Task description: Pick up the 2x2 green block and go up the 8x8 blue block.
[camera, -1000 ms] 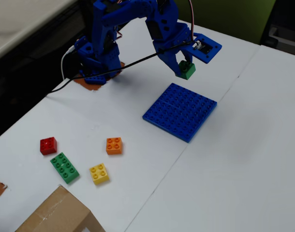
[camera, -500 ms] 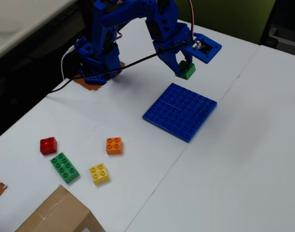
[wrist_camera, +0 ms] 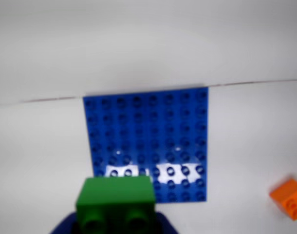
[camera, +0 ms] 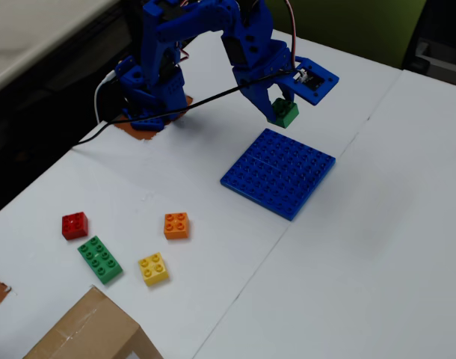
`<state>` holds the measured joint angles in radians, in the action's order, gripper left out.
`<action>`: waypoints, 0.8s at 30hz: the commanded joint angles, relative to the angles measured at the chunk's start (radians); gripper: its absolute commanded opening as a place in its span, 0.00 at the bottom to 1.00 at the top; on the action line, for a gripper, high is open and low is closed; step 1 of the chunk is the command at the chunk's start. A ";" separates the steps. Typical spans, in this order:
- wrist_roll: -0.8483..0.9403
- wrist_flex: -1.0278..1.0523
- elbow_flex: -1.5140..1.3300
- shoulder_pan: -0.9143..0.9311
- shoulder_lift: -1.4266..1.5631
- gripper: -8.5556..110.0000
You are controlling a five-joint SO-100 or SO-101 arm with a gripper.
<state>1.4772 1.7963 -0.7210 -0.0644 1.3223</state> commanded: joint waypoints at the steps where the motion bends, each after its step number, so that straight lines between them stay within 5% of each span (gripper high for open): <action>1: 0.011 0.043 0.003 0.015 0.009 0.07; 24: 0.067 0.043 0.000 0.066 0.012 0.07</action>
<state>1.5386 1.7963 -0.7240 -0.0123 1.3223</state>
